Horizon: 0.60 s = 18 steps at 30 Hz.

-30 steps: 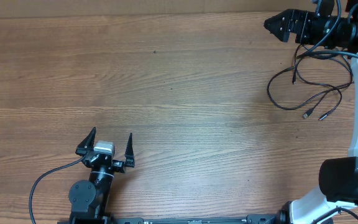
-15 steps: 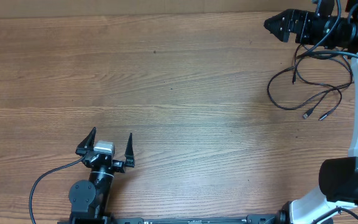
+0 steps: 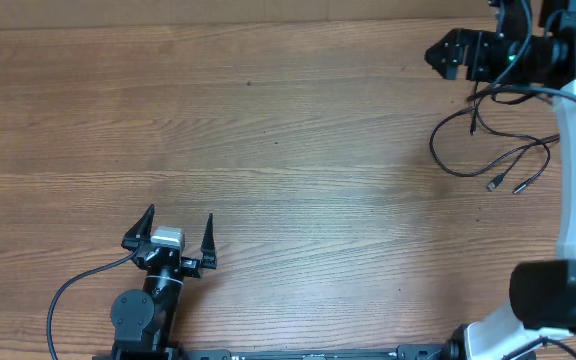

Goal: Untangle cables

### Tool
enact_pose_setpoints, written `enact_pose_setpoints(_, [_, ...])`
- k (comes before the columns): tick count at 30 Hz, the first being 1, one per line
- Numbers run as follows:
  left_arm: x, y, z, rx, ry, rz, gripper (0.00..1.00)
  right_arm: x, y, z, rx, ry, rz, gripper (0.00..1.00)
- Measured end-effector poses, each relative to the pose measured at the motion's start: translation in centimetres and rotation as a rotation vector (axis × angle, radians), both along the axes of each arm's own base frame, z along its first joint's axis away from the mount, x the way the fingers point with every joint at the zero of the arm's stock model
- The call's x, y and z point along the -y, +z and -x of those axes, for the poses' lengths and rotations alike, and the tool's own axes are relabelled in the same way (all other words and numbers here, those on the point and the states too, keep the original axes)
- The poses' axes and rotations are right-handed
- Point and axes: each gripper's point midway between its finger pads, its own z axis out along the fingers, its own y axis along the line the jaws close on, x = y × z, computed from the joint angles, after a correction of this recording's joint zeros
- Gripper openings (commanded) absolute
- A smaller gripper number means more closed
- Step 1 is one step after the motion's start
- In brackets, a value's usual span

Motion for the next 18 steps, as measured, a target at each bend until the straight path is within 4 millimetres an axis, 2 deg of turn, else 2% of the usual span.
enact_pose_setpoints(5, [0.0,0.0,0.0,0.000,0.000,0.000,1.00,-0.9,1.9,1.1,0.123,0.002,0.053,1.00])
enact_pose_setpoints(7, [0.0,0.0,0.0,0.000,0.000,0.000,0.99,-0.6,2.3,1.8,0.176,-0.010,0.066,1.00])
enact_pose_setpoints(9, [0.0,0.0,0.0,0.000,0.000,0.000,1.00,-0.5,1.9,2.6,0.214,-0.019,0.075,1.00])
enact_pose_setpoints(13, [0.0,0.0,0.0,0.001,0.000,0.000,1.00,-0.4,-2.0,4.0,0.240,-0.024,0.080,1.00])
enact_pose_setpoints(18, [0.0,0.0,0.0,0.001,0.000,0.000,1.00,-0.4,-9.4,5.5,0.239,-0.030,0.087,1.00])
